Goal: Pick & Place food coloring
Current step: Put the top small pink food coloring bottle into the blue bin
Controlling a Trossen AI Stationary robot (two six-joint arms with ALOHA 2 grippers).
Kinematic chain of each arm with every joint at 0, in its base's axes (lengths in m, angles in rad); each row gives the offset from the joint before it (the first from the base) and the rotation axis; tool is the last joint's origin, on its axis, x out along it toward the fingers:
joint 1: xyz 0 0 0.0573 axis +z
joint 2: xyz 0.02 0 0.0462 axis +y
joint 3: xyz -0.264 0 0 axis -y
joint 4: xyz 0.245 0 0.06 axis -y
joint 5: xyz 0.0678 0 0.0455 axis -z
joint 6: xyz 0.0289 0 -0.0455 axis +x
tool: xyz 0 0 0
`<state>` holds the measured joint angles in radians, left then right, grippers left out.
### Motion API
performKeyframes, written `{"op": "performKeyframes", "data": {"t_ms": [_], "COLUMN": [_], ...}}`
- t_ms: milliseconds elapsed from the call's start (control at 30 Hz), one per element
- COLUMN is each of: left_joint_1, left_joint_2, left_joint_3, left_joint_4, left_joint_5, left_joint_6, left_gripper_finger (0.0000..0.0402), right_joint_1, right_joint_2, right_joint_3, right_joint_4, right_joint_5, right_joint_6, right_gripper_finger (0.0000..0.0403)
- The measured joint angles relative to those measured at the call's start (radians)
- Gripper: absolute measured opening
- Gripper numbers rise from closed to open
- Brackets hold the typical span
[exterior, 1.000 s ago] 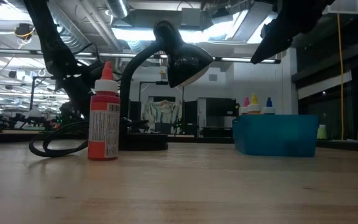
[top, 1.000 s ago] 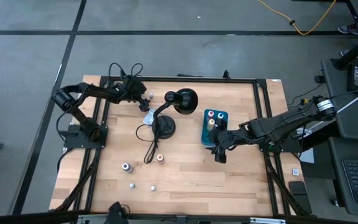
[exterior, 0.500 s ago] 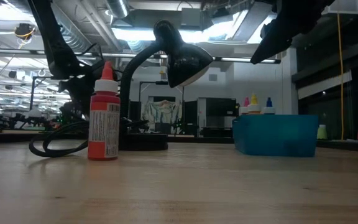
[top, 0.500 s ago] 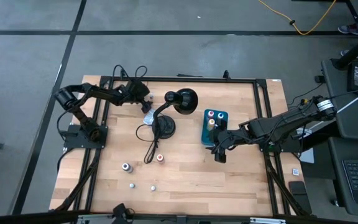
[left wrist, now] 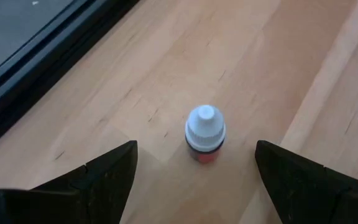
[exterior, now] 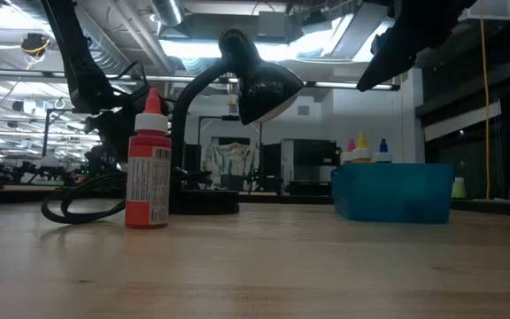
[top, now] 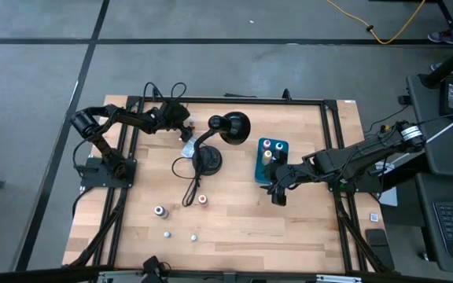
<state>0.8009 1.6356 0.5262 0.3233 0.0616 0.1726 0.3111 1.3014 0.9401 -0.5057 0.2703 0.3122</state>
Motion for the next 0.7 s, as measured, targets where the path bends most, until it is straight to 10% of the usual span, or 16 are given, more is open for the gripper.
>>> {"op": "performKeyframes", "data": {"t_ms": [700], "left_joint_1": [-0.001], "left_joint_2": [0.0], "left_joint_3": [0.0], "left_joint_4": [0.013], "left_joint_5": [-0.02], "left_joint_6": [-0.055], "left_gripper_finger": [0.0321], "right_joint_1": [0.0], "right_joint_2": [0.0], "right_joint_3": [0.0], "right_joint_4": [0.0], "right_joint_5": [0.0], "right_joint_6": [-0.006], "right_gripper_finger": [0.0247]}}
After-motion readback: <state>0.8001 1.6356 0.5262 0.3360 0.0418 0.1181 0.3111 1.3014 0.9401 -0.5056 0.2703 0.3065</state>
